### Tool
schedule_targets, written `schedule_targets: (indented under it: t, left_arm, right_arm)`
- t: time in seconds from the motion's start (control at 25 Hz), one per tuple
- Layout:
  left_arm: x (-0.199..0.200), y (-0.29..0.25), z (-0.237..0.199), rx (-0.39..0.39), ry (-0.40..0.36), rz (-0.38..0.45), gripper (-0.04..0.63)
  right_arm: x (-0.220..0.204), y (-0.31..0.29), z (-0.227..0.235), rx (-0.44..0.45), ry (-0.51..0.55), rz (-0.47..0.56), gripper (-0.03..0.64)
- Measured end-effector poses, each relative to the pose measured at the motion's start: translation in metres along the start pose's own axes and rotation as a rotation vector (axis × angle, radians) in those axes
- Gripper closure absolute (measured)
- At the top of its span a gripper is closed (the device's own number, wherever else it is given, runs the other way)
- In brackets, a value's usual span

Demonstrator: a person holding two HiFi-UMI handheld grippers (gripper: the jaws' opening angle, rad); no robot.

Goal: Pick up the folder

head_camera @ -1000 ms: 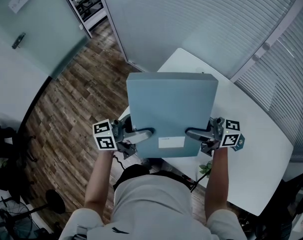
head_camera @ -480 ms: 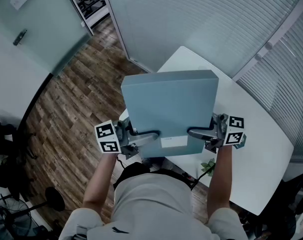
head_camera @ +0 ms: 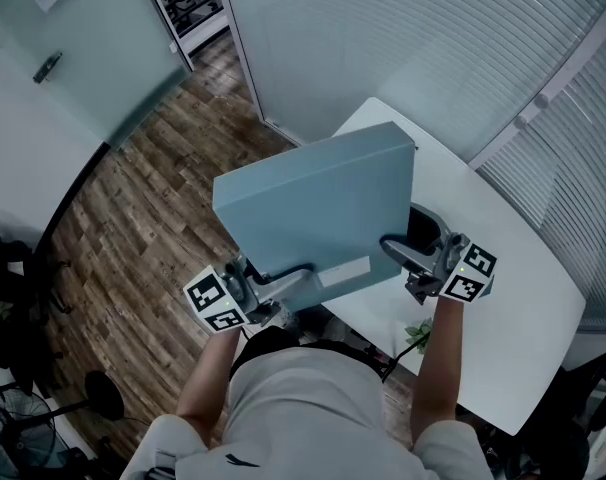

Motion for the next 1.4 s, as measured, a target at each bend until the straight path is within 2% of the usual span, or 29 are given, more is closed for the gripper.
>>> schedule_targets:
  t: [0.04,0.16,0.2,0.28,0.36,0.4,0.52,0.64,0.72,0.84,1.04,1.4]
  left_arm:
    - [0.005,0.006,0.000,0.052,-0.037,0.020,0.293]
    - [0.025,0.024,0.006,0.242,-0.190,0.075,0.293]
    - [0.031,0.030,0.009,0.313,-0.247,0.089,0.293]
    - [0.040,0.039,0.014,0.456,-0.355,0.102,0.293]
    - [0.043,0.048,0.016,0.572,-0.429,0.113,0.293]
    - [0.043,0.052,0.015,0.614,-0.443,0.124,0.293]
    - [0.039,0.061,0.009,0.697,-0.416,0.162,0.293]
    - [0.031,0.061,0.007,0.767,-0.404,0.182,0.293]
    - [0.025,0.059,0.007,0.794,-0.413,0.183,0.293]
    - [0.021,0.056,0.007,0.789,-0.414,0.170,0.293]
    - [0.022,0.052,0.006,0.774,-0.437,0.148,0.293]
    - [0.027,0.051,0.009,0.767,-0.434,0.142,0.293]
  right_arm:
    - [0.005,0.004,-0.002,-0.064,0.036,0.024,0.306]
    - [0.021,0.018,-0.013,-0.266,0.139,0.095,0.352]
    - [0.024,0.023,-0.018,-0.336,0.160,0.116,0.400]
    - [0.027,0.032,-0.025,-0.478,0.161,0.155,0.617]
    - [0.024,0.038,-0.030,-0.588,0.142,0.183,0.627]
    - [0.021,0.041,-0.032,-0.632,0.138,0.189,0.627]
    - [0.010,0.047,-0.036,-0.736,0.150,0.186,0.628]
    - [-0.001,0.051,-0.040,-0.789,0.197,0.165,0.629]
    - [-0.011,0.052,-0.041,-0.811,0.211,0.157,0.629]
    - [-0.019,0.046,-0.036,-0.822,0.214,0.138,0.629]
    - [-0.024,0.033,-0.034,-0.848,0.309,0.039,0.628]
    - [-0.024,0.026,-0.040,-0.836,0.321,0.000,0.627]
Point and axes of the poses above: the fingertips, and each gripper's own axes: y backward along the fingers, z to its right, x out of its top, the point moved 9 cm from there along y, backward along the fingers, and after that the axes turned 8 degrees about x, right-handed, at the moved point
